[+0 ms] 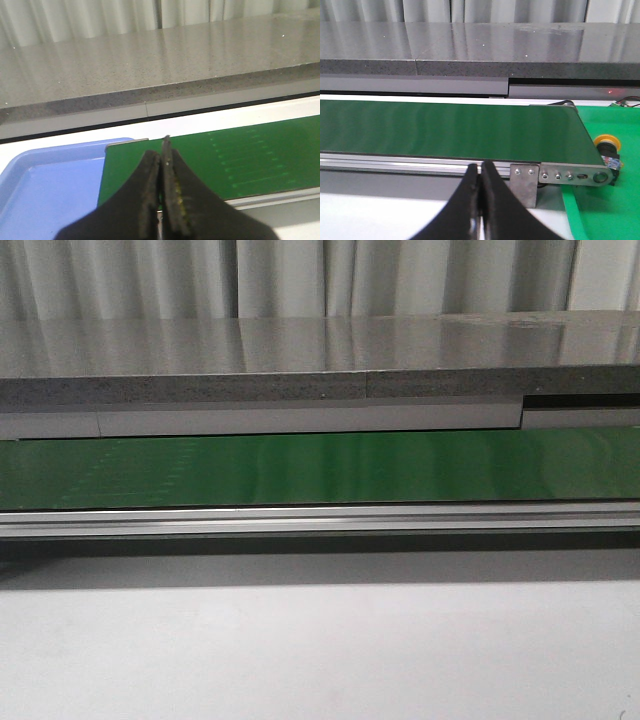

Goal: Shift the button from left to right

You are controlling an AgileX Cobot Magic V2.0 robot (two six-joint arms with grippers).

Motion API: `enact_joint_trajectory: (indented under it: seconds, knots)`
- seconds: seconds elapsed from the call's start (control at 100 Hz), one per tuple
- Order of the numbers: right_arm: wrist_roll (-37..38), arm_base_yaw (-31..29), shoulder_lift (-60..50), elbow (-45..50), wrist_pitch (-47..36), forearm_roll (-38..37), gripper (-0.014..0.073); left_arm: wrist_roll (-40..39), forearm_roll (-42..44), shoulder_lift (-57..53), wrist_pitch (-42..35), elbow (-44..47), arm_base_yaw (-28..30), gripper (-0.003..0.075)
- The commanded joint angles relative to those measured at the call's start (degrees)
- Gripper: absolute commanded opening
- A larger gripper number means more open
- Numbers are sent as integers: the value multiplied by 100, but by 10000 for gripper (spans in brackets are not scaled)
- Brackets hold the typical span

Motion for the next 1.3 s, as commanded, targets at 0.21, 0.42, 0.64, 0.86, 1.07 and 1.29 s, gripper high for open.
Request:
enact_joint_trajectory:
  seconds: [0.21, 0.42, 0.64, 0.86, 1.07, 1.29]
  knots:
    - [3, -7, -113, -87, -495, -23, -68, -1073, 802, -950, -973, 715, -45, -20]
    - [3, -7, -113, -87, -495, -23, -68, -1375, 802, -1707, -1334, 1557, -45, -20]
    - [3, -7, -113, -87, -495, -23, -68, -1566, 777, -1991, -1248, 1943, -11, -20]
    - [3, -7, -113, -87, -495, -23, -68, -1577, 777, -1991, -1260, 1943, 125, -20]
    - [3, -7, -113, -87, -495, -23, -68, -1577, 777, -1991, -1260, 1943, 125, -20]
    - [3, -7, -113, -87, -495, -23, -68, -1577, 777, -1991, -1260, 1943, 125, -20]
